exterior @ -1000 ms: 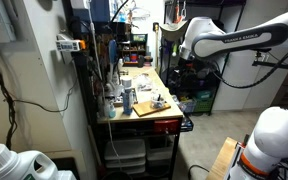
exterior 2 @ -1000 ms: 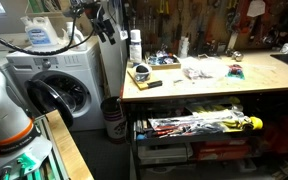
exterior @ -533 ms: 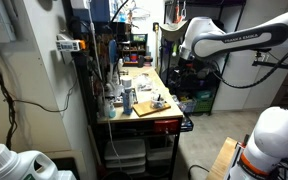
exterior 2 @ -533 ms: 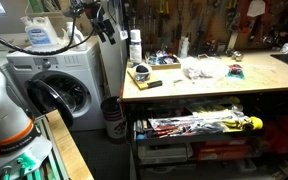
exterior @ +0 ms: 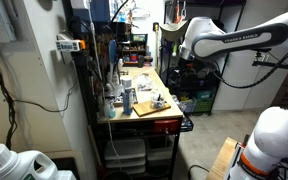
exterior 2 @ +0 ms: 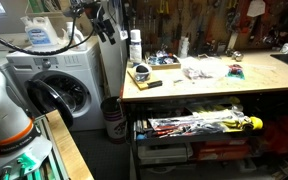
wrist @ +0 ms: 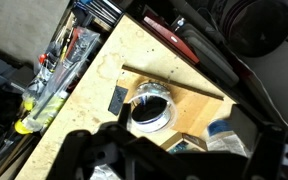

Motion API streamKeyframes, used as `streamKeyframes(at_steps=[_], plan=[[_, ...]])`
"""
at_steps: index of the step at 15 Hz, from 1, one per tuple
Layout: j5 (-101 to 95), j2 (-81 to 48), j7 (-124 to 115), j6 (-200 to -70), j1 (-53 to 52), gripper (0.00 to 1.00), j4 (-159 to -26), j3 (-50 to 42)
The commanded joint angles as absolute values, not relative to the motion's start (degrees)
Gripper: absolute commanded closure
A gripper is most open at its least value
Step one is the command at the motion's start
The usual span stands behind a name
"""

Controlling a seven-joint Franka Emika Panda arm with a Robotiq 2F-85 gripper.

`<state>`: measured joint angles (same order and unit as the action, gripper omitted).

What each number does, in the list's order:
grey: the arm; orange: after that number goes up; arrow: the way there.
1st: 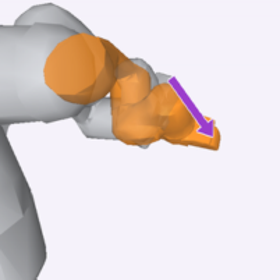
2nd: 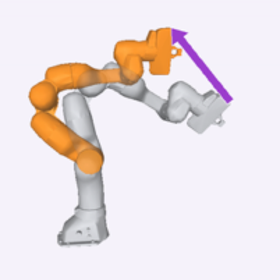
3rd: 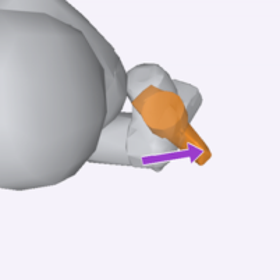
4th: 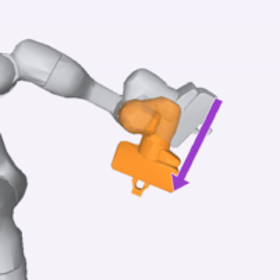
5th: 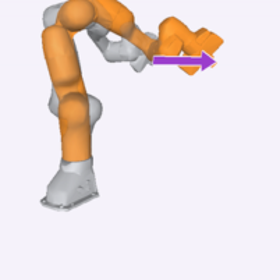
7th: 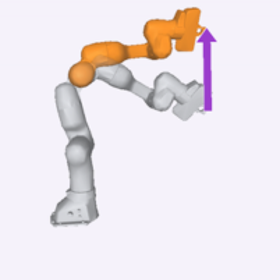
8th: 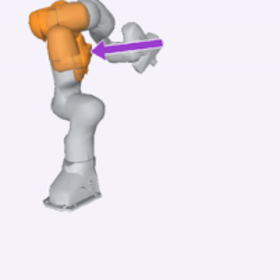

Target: Remove the silver bowl from the transparent lunch box , put it on the chopping board and put the brown object in the silver bowl

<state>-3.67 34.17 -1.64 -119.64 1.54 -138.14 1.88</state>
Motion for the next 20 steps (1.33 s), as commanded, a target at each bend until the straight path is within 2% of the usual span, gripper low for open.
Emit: streamKeyframes(at_steps=[1,8,20], plan=[[-5.0,29.6,-8.9,-121.4,4.9,0.0,-135.8,2.1],[-1.7,17.6,-23.3,-132.1,8.0,0.0,-131.8,1.7],[5.7,2.0,-33.9,-132.7,5.7,0.0,-124.1,0.5]])
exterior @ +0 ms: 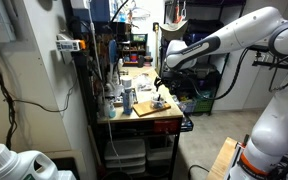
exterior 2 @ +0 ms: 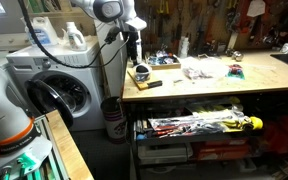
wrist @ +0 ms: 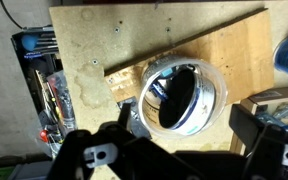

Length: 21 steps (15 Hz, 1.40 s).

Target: Remove the silver bowl from the transparent lunch box , put it on the chopping board and put the brown object in the silver bowl

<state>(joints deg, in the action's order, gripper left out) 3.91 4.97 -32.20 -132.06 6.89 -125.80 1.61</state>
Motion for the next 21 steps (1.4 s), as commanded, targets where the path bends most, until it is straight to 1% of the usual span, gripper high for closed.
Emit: streamKeyframes(at_steps=[1,3,4,5,6,7,8,9,11,12,13,16,17,19,20,21], plan=[[6.2,1.3,-34.1,-132.8,5.5,0.0,-123.8,0.3],[7.0,0.1,-34.6,-134.3,5.2,0.02,-123.5,0.0],[8.4,-0.5,-34.5,-134.6,5.1,0.08,-123.2,-0.2],[8.6,-0.9,-35.0,-135.7,4.9,0.1,-123.2,-0.3],[8.9,-1.3,-35.3,-136.2,4.8,0.18,-123.1,-0.4],[8.7,-1.8,-36.5,-136.9,4.7,0.18,-123.0,-0.6],[8.7,-2.4,-37.0,-137.3,4.6,0.22,-122.9,-0.7],[8.4,-2.8,-37.8,-137.9,4.5,0.28,-122.8,-0.9],[8.5,-3.7,-38.7,-138.4,4.3,0.33,-122.5,-1.2],[8.5,-4.0,-39.0,-138.8,4.2,0.39,-122.4,-1.3],[8.5,-4.3,-39.1,-139.7,4.1,0.34,-122.4,-1.5],[8.6,-4.9,-39.3,-140.9,4.0,0.35,-122.3,-1.7],[8.9,-5.0,-39.3,-141.2,4.0,0.28,-122.2,-1.7],[9.5,-5.1,-39.1,-141.7,4.0,0.21,-122.2,-1.8],[9.7,-5.2,-39.1,-141.8,4.0,0.5,-122.2,-1.8],[9.9,-5.2,-39.1,-142.0,4.0,0.51,-122.2,-1.9]])
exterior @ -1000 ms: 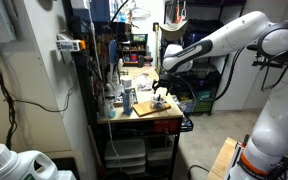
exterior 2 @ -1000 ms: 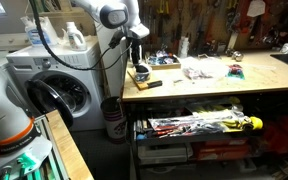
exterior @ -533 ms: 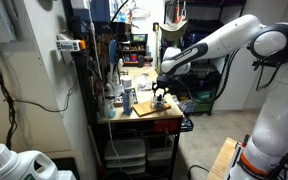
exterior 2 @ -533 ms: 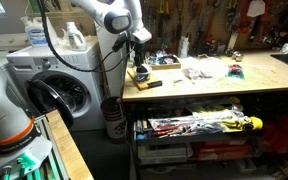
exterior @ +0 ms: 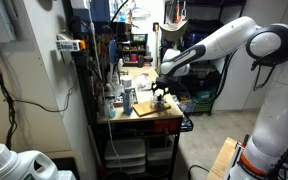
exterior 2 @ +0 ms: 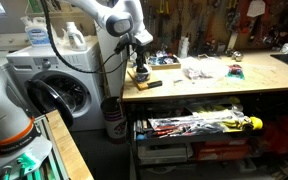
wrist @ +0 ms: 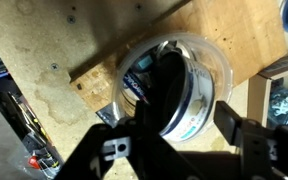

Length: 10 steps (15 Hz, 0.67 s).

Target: Remove the silver bowl from the transparent lunch box , put it on the chopping board and put the brown object in the silver bowl

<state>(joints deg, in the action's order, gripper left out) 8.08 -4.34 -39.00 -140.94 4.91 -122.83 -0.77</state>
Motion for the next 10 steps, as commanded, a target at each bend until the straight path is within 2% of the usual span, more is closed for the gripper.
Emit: streamKeyframes(at_steps=[1,4,7,8,10], plan=[[10.2,-5.1,-39.1,-142.1,4.0,0.6,-122.2,-1.9],[11.1,-4.9,-39.1,-142.7,4.0,0.83,-122.3,-2.0],[12.4,-4.5,-39.1,-143.3,4.0,0.98,-122.4,-2.0],[13.1,-4.2,-38.8,-143.3,4.0,1.0,-122.4,-1.9],[14.2,-4.1,-39.1,-143.9,4.1,0.98,-122.3,-2.0]])
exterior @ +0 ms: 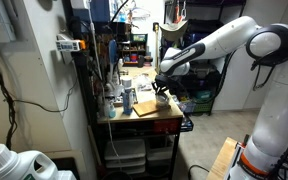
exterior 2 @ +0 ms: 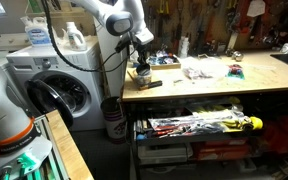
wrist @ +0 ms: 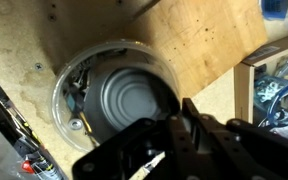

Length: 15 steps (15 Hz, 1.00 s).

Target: Remove the silver bowl from the transparent lunch box , put it on the chopping board and put the brown object in the silver bowl

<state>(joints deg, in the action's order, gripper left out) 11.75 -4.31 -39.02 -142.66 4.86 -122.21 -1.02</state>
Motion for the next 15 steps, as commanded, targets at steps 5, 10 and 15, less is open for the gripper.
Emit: streamKeyframes(at_steps=[5,10,15], plan=[[16.2,-4.5,-39.6,-144.8,4.0,0.99,-121.8,-2.1],[19.2,-2.1,-39.1,-145.9,4.2,0.99,-122.7,-2.1],[18.4,3.0,-37.6,-142.0,4.5,0.99,-122.7,-2.5]])
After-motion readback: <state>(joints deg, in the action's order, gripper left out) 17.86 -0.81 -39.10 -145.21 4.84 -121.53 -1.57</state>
